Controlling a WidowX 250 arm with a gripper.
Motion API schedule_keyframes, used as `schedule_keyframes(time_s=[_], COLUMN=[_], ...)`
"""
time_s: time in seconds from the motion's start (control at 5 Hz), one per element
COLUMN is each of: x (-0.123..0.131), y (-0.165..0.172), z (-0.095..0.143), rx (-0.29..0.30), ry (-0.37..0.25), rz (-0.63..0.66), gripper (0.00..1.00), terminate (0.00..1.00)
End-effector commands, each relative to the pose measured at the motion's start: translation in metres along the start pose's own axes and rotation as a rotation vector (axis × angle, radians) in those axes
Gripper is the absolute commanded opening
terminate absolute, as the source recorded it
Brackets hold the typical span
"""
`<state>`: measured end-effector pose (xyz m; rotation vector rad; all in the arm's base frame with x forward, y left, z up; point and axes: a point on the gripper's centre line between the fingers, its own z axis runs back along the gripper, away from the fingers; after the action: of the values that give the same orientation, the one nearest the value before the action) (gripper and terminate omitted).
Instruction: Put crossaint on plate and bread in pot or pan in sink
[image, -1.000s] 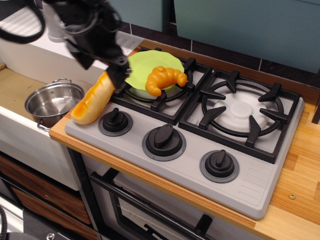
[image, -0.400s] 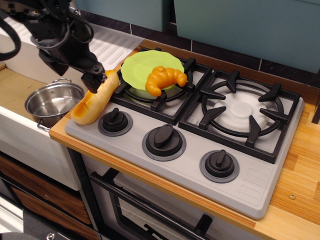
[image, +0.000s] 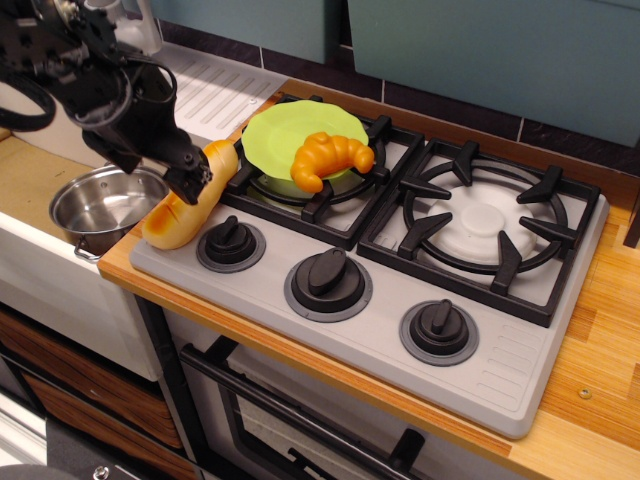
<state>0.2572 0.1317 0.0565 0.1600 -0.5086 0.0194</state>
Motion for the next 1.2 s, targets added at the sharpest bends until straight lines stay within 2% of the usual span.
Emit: schedule_keyframes(time_s=[0.0, 0.4, 0.6, 0.8, 1.0], x=[0.006, 0.002, -0.001, 0.001, 0.007], y=[-0.004, -0.013, -0.019, -0.026, -0.027], z=[-0.010, -0.027, -0.032, -0.029, -0.016], rx=[-0.004, -0.055, -0.082, -0.101, -0.092], ry=[-0.047, -0.063, -0.048, -0.007, 0.039], rz=[0.008, 0.021, 0.029, 0.054, 0.060], gripper=[1.00, 1.00, 1.00, 0.00, 0.00], terminate=[0.00, 0.00, 0.00, 0.00, 0.00])
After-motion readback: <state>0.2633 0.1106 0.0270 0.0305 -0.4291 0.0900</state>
